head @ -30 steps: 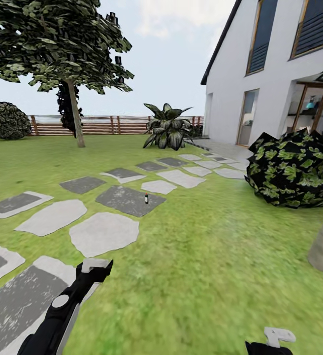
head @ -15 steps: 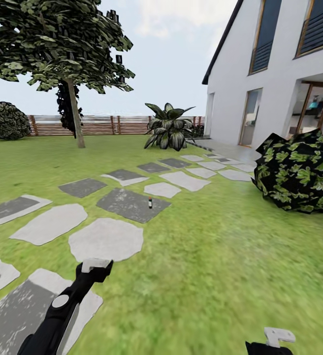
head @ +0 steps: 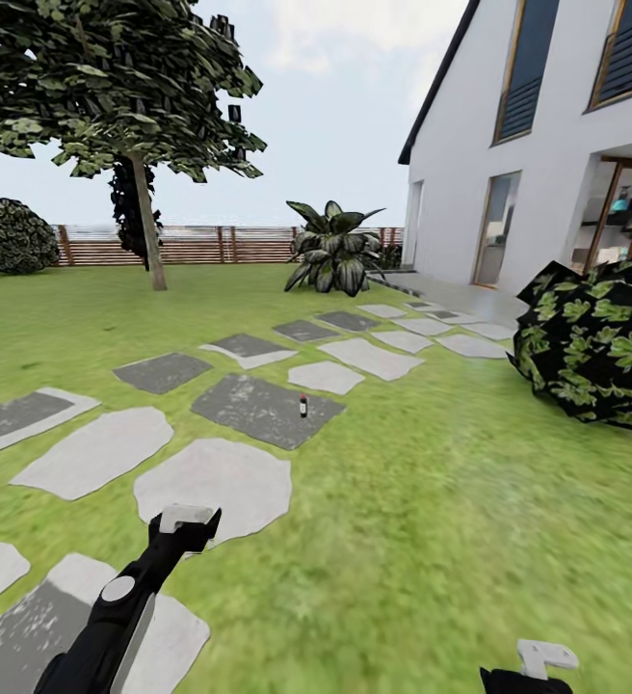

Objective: Pick up the pesticide atomizer in the garden and spray insectifuge to fully cover both potted plants in the garden.

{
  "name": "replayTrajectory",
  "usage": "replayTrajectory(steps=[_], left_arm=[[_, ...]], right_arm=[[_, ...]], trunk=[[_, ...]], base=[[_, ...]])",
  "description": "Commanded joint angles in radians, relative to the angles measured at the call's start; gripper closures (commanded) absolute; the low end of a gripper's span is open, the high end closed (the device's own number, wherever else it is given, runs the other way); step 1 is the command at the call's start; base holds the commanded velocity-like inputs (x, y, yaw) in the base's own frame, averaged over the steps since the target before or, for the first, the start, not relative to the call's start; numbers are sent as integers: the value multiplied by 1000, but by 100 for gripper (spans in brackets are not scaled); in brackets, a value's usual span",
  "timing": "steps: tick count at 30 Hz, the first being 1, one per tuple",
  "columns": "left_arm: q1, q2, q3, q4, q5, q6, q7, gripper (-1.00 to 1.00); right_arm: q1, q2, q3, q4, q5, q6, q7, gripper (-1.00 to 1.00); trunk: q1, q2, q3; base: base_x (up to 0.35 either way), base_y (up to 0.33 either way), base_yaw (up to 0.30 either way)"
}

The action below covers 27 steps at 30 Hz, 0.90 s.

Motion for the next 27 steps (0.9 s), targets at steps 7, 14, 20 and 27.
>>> replayTrajectory(steps=[7, 14, 20, 27], left_arm=[[0, -1, 3, -1, -8, 4, -7, -100], [0, -1, 3, -1, -8, 4, -7, -100], [0, -1, 3, -1, -8, 4, -7, -100], [0, -1, 3, -1, -8, 4, -7, -100]], right_arm=[[0, 0, -1, -2, -6, 5, 0, -100], [0, 0, -4, -2, -6, 5, 0, -100], [0, 0, -5, -2, -6, 5, 0, -100], [0, 0, -7, -2, -6, 5, 0, -100]], trunk=[[0, 0, -1], [0, 0, -1], [0, 0, -1], [0, 0, 2]], base=[[321, 194, 0], [321, 194, 0], [321, 194, 0], [318, 201, -70]])
